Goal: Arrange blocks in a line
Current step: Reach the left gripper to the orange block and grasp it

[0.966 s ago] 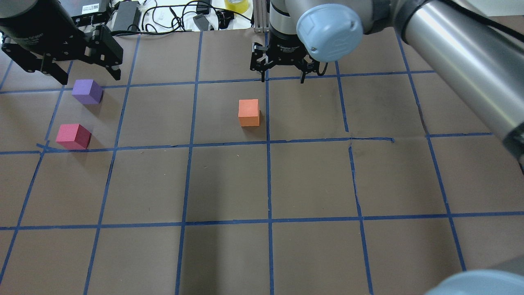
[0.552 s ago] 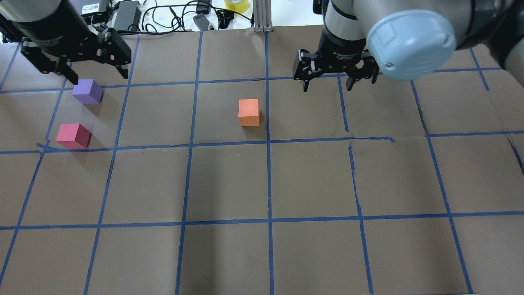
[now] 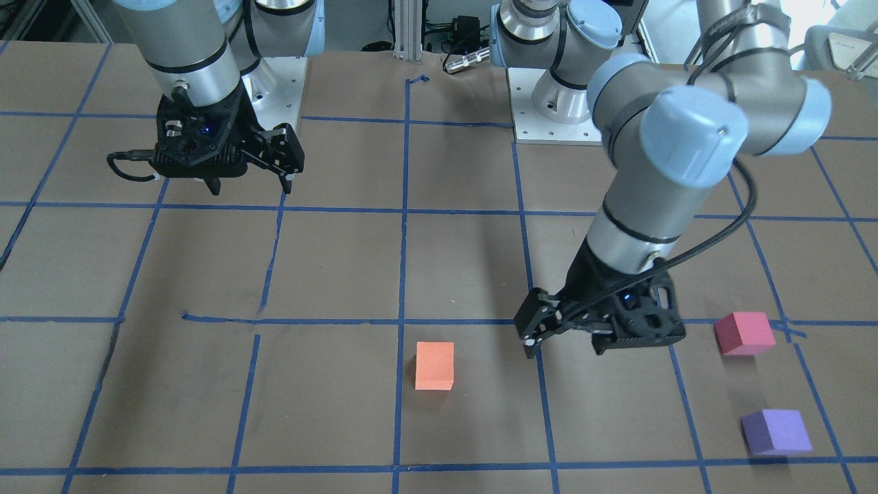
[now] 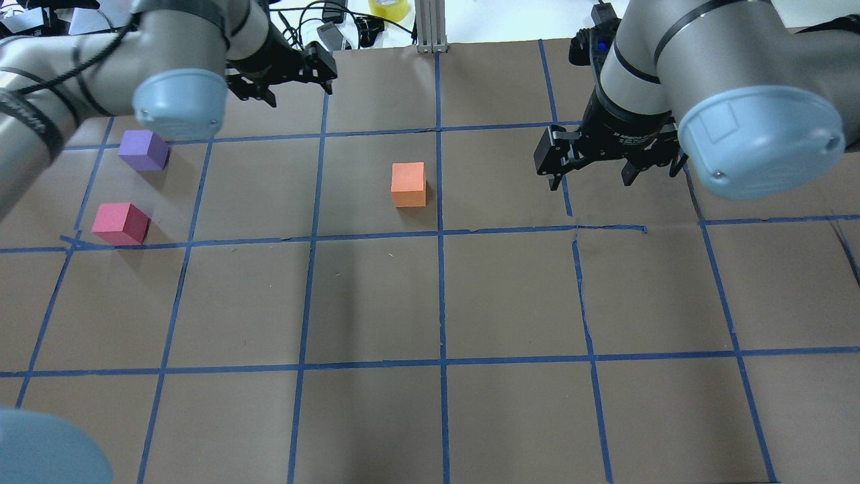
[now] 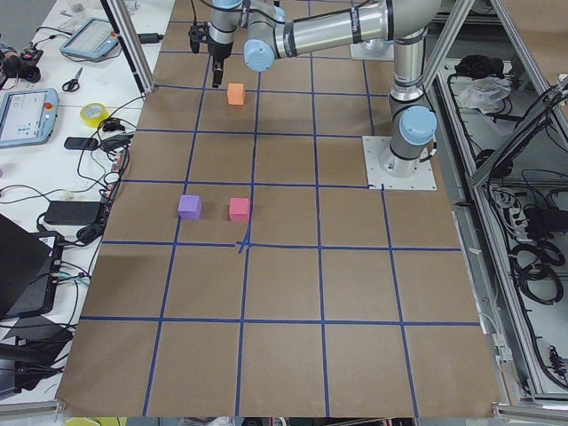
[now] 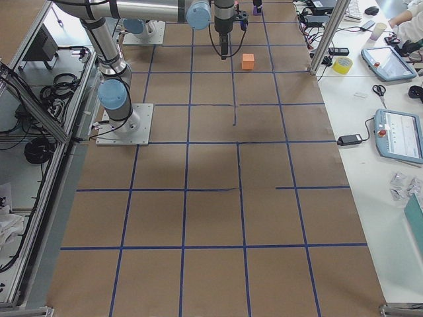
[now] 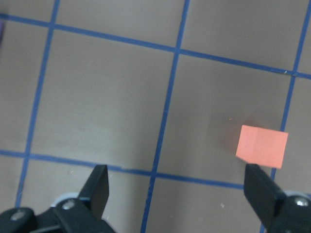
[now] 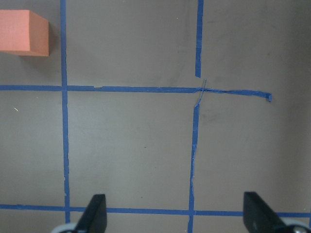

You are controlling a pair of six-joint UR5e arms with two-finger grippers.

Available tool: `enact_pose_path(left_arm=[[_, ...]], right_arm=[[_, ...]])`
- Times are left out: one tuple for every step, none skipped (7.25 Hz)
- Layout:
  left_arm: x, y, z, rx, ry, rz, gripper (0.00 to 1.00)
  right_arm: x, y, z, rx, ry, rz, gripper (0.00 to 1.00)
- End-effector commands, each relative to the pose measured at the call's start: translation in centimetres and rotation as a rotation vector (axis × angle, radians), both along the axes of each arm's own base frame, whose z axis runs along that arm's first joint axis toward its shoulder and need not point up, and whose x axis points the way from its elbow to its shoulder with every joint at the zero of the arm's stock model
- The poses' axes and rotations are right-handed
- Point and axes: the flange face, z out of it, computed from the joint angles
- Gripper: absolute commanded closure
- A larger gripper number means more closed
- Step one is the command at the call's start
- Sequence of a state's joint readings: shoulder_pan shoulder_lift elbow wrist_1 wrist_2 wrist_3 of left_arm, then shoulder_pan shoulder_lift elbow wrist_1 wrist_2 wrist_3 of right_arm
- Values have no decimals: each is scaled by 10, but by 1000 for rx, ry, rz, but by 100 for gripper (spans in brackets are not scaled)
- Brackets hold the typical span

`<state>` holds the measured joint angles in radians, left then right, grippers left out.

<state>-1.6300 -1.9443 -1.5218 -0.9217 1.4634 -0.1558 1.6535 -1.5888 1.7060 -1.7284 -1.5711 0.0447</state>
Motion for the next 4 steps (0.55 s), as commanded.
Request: enact_pose_path(left_arm=[[-86,-9,-65,-1,1,-118,0],[-97,-10,-95,42,-6,-133,0],[-110,-8,-119,75,-12,-148,0],[-114,-8,-132,94,-16,-158,0]], right_arm=[[-5,-3,7,-47,44,-2,0],[-6,-2,7,-45,50,-6,0],[-6,4,14,-55,47,-32,0],[-5,4,14,-53,36,-36,0]])
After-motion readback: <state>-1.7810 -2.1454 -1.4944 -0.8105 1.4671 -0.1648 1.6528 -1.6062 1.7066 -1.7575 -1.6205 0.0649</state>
